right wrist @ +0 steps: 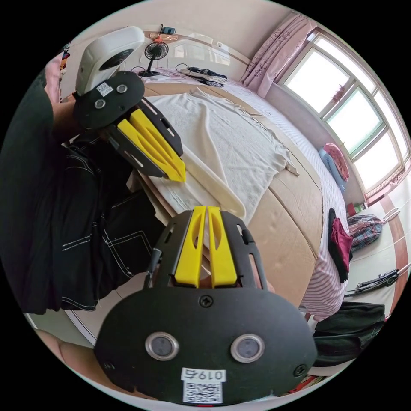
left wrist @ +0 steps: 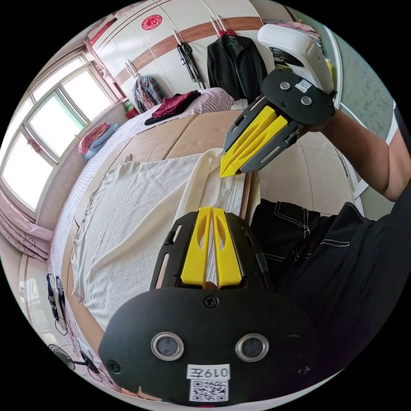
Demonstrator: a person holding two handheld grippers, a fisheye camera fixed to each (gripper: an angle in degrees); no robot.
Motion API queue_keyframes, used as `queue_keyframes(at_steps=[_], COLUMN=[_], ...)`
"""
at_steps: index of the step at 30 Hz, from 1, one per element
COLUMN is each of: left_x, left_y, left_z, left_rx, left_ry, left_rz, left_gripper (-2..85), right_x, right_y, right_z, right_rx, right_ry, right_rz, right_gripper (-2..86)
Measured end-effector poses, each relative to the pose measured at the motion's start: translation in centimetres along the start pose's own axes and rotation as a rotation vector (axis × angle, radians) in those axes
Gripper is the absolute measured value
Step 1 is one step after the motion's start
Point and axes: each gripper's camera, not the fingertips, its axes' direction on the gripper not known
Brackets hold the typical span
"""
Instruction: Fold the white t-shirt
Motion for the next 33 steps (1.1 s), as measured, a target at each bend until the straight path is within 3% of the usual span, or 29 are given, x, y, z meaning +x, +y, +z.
queue_keyframes(at_steps=[10, 18, 33], left_x=[-2.4, -2.6, -0.5], left_y=[0.3, 0.4, -0.9], left_z=[-2.4, -3.6, -5.4], left_rx=[0.086, 0.093, 0.024], left_ry=[0.067, 0.076, 0.070], left_rz=[-0.105, -0.106, -0.015], left_gripper=[0.7, 0.7, 0.8], right_x=[-0.3, 0.0, -1.5], right_y=[0.2, 0.2, -1.5], right_z=[1.0, 2.2, 1.5], right_rx=[0.002, -0.030, -0.096], right_ry=[0.033, 0.071, 0.034], right_rz=[-0.067, -0.049, -0.065], right_gripper=[5.7, -0.2, -1.0])
